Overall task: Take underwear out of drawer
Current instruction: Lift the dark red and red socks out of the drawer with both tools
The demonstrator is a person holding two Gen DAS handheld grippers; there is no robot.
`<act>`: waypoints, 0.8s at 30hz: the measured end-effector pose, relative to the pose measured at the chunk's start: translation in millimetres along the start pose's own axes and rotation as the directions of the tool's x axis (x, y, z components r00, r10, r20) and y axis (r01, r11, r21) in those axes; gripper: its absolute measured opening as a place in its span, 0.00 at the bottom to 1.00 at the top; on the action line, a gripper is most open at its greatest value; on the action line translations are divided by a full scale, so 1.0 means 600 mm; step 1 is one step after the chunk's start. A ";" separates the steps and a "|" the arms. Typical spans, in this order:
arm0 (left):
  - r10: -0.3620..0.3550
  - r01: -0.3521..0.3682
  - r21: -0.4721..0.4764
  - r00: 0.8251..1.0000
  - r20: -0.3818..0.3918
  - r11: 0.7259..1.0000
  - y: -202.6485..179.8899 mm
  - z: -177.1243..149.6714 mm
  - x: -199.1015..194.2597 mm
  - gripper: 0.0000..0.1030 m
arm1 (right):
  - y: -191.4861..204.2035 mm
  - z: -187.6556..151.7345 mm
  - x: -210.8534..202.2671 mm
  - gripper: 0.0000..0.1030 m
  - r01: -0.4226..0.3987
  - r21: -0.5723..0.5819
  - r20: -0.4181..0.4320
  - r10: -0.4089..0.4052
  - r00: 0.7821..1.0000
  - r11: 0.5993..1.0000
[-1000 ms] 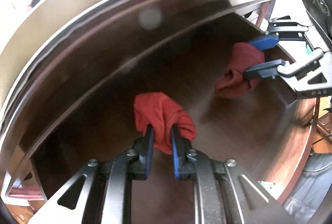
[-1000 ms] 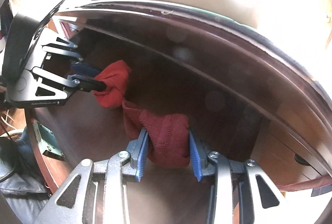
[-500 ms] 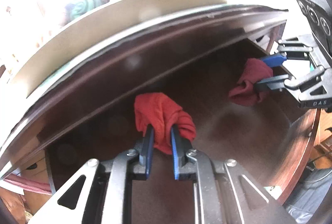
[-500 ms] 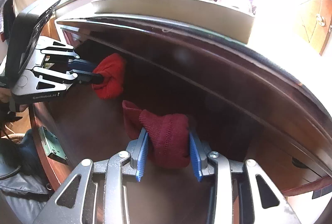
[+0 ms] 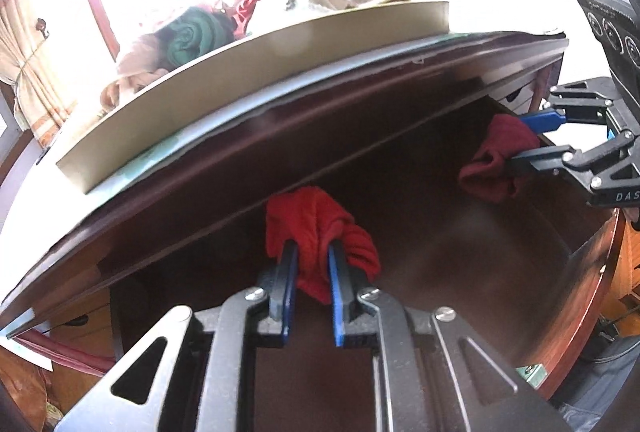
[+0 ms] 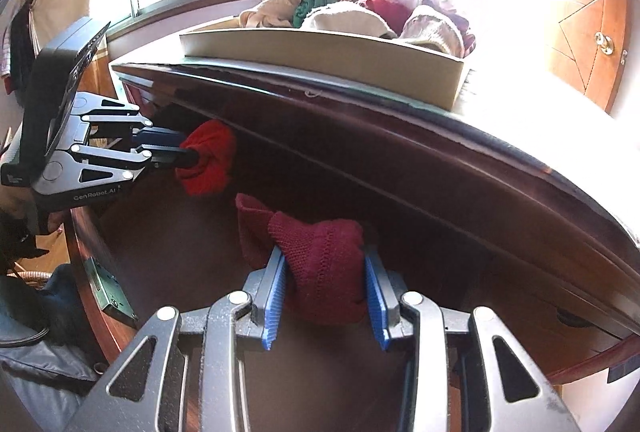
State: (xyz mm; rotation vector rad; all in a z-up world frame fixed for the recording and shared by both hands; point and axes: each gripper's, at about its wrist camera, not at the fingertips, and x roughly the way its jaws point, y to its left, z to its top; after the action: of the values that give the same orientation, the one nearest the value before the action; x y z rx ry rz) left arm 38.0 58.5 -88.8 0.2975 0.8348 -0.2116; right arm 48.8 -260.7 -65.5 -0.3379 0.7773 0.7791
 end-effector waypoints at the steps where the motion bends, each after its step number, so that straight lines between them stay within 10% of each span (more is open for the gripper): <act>1: 0.004 -0.004 0.000 1.000 0.004 1.000 0.001 0.002 -0.005 0.11 | -0.001 0.000 -0.004 0.38 0.002 0.001 0.005 -0.002 1.000 1.000; 24: 0.018 -0.015 -0.030 0.992 0.124 0.999 -0.016 -0.023 -0.072 0.08 | -0.003 -0.014 -0.048 0.38 0.045 -0.031 0.107 -0.042 0.993 0.998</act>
State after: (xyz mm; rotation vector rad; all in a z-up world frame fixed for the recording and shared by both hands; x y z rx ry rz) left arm -2.7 57.4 -66.8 0.2615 0.7117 -0.2004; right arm 32.8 -281.1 -50.0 -0.3392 0.6552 0.7636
